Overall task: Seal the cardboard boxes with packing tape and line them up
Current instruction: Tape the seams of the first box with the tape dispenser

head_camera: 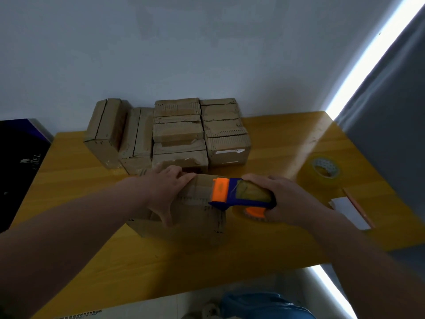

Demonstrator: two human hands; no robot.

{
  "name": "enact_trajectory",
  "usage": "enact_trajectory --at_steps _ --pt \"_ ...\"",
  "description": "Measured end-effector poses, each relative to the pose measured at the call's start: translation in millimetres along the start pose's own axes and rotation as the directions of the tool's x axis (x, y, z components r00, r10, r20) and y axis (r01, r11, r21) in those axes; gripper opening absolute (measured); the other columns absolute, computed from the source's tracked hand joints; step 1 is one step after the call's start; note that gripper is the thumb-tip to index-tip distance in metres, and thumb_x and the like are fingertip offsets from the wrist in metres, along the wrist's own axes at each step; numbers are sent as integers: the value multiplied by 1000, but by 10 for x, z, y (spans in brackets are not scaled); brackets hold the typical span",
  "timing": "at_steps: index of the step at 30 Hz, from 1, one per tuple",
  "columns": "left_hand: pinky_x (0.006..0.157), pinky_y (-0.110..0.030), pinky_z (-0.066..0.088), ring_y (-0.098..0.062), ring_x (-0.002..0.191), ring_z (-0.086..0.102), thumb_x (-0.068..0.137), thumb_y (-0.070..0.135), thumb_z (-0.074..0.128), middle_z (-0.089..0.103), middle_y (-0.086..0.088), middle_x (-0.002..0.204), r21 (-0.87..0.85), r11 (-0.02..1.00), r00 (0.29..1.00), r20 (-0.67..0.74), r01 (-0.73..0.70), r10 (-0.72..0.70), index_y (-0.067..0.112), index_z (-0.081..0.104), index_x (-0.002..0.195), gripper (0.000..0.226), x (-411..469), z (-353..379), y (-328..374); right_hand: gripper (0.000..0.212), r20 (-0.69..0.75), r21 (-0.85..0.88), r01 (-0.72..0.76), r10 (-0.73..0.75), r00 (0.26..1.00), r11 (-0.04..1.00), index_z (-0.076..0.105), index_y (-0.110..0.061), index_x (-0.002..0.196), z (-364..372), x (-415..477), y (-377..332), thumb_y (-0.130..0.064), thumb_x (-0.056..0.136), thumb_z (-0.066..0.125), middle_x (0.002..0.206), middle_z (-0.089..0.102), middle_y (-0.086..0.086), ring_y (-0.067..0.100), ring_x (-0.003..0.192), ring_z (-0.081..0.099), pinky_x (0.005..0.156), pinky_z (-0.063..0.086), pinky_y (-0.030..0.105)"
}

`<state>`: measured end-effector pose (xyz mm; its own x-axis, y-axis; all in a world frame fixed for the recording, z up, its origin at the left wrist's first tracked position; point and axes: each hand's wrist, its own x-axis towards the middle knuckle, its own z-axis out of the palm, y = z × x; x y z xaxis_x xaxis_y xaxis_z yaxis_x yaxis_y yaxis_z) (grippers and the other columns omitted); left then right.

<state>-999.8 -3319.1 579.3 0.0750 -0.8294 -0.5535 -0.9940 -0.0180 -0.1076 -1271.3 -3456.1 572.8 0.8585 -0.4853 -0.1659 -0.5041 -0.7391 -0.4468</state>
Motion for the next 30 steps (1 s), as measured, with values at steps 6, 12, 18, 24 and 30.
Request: enact_trajectory --at_steps 6,12,18,24,30 --pt "118 -53 5 -25 145 4 62 63 76 0 -2 158 -107 992 995 -79 -72 63 26 -8 151 128 127 -2 277 85 -1 15 -1 1 1000 1000 18 -63 132 13 -19 -14 -44 73 76 118 47 -4 12 100 51 81 55 38" --pt "117 -52 6 -25 144 4 62 62 77 0 1 157 -110 991 994 -90 -72 62 27 -7 151 127 143 32 280 90 60 30 8 -10 998 1000 19 -63 135 -106 -33 17 -31 74 77 121 46 -5 9 101 51 83 54 35" --pt "117 -54 4 -24 145 3 61 60 79 1 0 157 -121 991 995 -83 -63 53 27 -6 151 128 159 37 272 83 88 11 -17 16 996 1000 22 -65 133 -320 -148 185 -49 72 77 115 47 -15 2 98 51 82 49 23" --pt "115 -53 1 -25 145 0 60 60 79 -2 0 157 -121 991 996 -72 -64 56 26 -8 151 130 165 40 283 78 156 -163 -129 155 976 978 22 -57 140 -225 -161 106 -49 79 70 108 42 -9 9 96 47 82 49 30" --pt "117 -55 1 -23 146 -4 63 61 77 -6 3 159 -120 991 995 -96 -52 41 28 -11 151 128 146 89 285 69 179 -267 -160 212 961 950 30 -56 136 -296 36 -198 -39 82 69 96 43 -11 12 87 52 70 48 27"
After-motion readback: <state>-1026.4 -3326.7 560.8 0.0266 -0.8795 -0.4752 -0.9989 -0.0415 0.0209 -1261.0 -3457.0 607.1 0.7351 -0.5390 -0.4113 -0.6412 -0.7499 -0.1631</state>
